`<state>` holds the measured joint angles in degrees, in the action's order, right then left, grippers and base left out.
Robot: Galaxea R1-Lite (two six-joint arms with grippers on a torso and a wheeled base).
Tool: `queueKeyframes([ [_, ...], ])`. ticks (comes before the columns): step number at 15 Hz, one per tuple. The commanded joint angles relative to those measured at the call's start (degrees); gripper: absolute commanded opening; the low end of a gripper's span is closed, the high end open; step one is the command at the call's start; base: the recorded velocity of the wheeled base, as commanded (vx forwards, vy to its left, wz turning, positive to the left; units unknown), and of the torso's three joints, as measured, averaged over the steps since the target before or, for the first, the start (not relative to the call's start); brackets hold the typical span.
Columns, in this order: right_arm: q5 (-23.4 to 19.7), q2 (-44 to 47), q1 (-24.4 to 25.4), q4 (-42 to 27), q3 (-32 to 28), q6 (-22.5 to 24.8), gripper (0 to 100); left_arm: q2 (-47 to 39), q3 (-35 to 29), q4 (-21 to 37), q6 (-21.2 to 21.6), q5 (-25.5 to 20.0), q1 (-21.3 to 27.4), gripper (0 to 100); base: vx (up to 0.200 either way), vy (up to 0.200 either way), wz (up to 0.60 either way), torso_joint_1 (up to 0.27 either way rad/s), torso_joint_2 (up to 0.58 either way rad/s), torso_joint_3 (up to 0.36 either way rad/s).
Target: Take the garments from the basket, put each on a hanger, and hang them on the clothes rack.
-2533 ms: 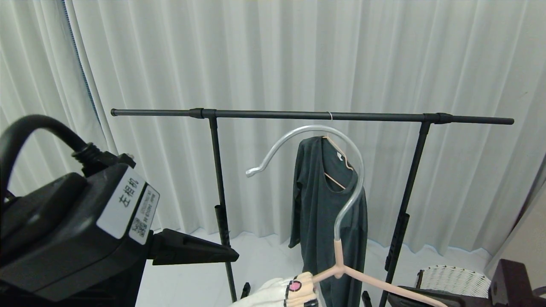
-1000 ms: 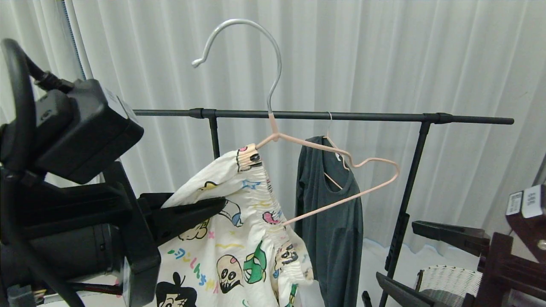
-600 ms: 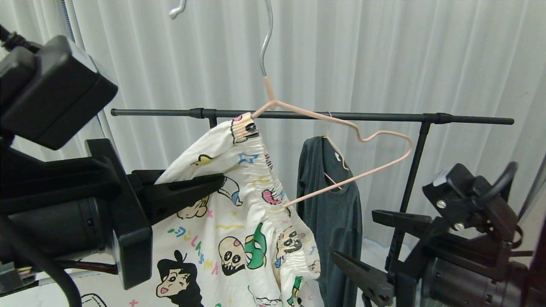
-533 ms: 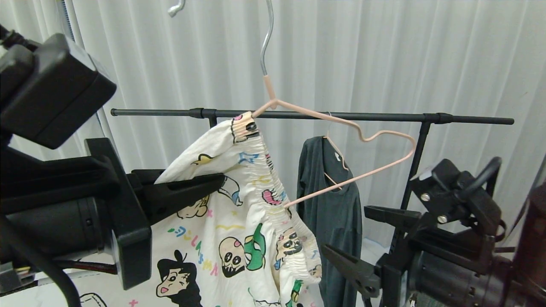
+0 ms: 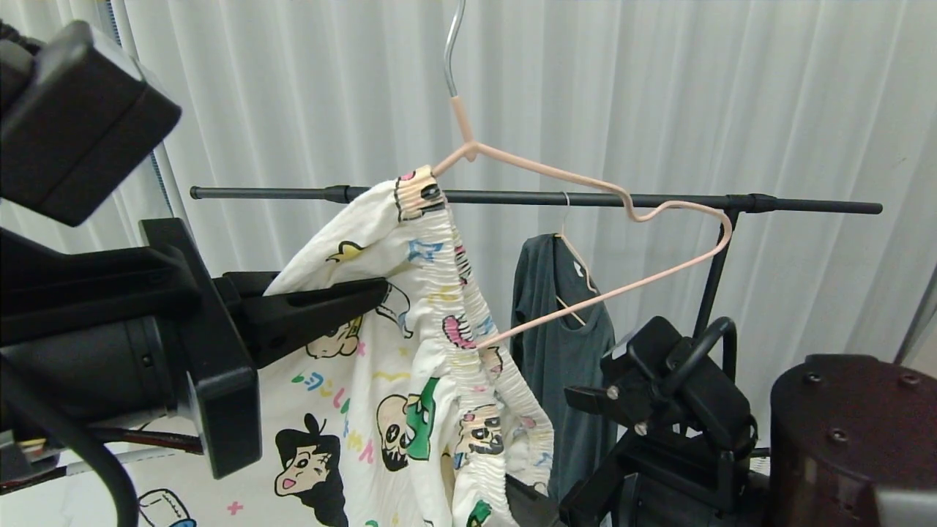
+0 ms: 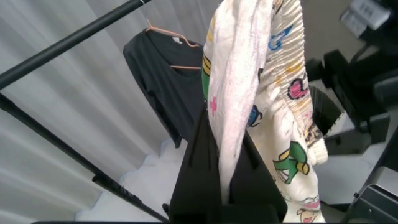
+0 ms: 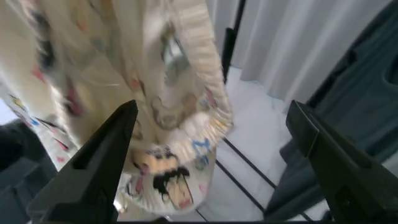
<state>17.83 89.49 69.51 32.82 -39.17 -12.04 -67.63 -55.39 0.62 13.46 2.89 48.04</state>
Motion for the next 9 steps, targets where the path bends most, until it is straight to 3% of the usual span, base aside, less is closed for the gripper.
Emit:
queueKeyframes([
  [1,0.9,1.6,-0.3,-0.7,0.0,0.0,100,-0.2,0.0,-0.2,0.0,0.0,-0.1,0,0.0,0.0,0.0,0.0,0.0,0.0],
  [3,6.2,1.4,-2.2,-6.2,0.0,0.1,100,0.0,0.5,-0.2,0.2,0.2,-0.1,0,0.0,0.0,0.0,0.0,0.0,0.0],
  [6,11.9,0.8,-7.5,-7.8,1.6,0.6,100,-0.2,1.8,-0.1,0.4,1.9,-0.1,0,0.0,0.0,0.0,0.0,0.0,0.0],
  [9,13.1,-3.0,-12.5,-7.8,5.7,2.8,100,0.1,4.2,-0.1,2.0,5.8,-0.2,0,0.0,0.0,0.0,0.0,0.0,0.0],
])
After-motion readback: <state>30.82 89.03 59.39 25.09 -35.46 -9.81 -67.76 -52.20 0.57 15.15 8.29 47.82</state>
